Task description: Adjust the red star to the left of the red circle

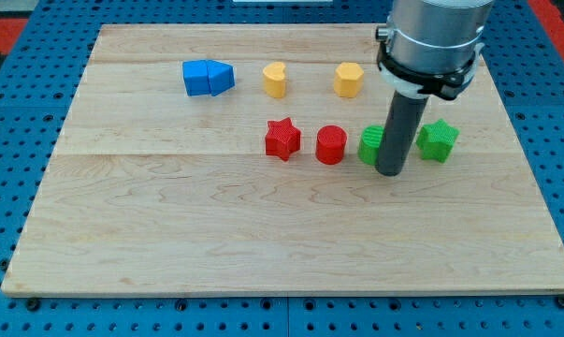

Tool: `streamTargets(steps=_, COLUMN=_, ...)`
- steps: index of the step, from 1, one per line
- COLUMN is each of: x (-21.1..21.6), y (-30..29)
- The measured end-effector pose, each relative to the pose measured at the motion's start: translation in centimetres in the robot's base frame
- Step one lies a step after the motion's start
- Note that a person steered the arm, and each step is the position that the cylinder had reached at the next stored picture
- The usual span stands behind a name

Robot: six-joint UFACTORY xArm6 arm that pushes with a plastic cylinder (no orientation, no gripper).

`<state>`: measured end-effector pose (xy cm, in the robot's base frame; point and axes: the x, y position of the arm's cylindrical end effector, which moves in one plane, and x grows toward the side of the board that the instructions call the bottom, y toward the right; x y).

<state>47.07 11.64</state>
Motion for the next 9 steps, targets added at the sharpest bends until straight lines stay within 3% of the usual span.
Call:
streamTargets(steps=3, x=0.0, y=-6.1)
streamTargets(steps=6, x=-0.4, y=-20.2)
streamTargets(steps=9, x=-5.1, y=-19.2)
